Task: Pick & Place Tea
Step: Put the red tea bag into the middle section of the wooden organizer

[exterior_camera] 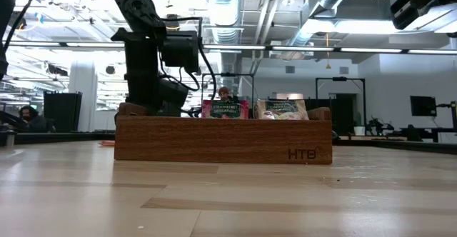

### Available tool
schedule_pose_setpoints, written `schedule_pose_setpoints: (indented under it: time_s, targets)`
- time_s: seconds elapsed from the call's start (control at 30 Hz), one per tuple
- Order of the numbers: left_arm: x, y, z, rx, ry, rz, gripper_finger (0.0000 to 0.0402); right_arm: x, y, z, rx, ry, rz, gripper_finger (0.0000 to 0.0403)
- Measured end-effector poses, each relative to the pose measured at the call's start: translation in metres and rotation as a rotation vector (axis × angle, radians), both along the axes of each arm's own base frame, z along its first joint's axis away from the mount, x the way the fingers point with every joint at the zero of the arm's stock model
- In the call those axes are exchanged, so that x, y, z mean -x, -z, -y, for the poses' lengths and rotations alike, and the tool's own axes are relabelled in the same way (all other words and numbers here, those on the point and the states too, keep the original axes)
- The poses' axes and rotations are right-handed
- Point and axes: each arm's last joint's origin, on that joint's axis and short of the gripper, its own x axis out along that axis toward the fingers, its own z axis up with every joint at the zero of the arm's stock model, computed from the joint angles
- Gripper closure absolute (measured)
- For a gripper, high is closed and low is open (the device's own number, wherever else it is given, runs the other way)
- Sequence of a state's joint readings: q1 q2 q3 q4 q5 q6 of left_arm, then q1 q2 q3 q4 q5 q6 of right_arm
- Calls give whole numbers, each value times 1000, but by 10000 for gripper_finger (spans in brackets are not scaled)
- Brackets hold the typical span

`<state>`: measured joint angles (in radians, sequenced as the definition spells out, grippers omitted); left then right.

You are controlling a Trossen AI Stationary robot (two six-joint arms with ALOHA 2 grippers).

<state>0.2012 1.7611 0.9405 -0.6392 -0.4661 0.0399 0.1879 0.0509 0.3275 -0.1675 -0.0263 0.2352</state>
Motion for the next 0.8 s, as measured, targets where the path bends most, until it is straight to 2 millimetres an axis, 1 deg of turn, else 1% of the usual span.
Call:
schedule_pose_setpoints:
  time_s: [0.43, 0.8]
  targets:
    - [0, 1, -1, -27, 13, -8, 174, 0, 0, 0, 0, 1, 0, 337]
    - [2, 1, -12, -9, -23, 3, 174, 0, 0, 0, -1, 1, 0, 337]
